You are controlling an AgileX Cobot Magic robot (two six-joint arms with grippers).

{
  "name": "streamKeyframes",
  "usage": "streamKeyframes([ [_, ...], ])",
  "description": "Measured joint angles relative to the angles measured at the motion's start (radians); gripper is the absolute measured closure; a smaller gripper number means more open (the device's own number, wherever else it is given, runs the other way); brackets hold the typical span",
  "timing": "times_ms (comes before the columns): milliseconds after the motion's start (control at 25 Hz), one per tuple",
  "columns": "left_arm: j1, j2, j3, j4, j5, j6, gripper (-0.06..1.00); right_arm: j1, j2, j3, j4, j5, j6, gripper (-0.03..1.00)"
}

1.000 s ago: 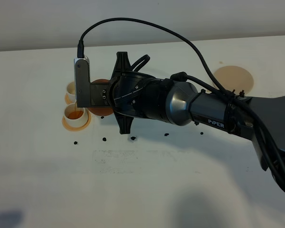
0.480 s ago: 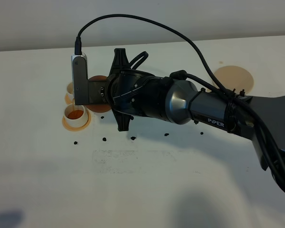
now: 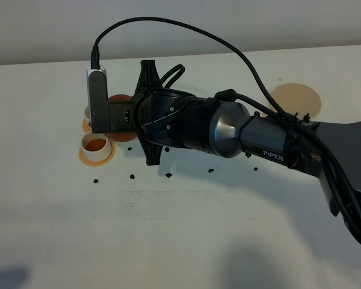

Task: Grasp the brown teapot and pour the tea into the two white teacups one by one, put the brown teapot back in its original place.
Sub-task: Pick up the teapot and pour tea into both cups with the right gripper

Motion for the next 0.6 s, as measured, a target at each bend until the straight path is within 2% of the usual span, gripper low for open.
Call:
streamKeyframes([
  [600,0.0,0.0,0.0,0.0,0.0,0.0,0.62,0.0,0.0,0.0,-0.005,-0.009,-0.047,0.88],
])
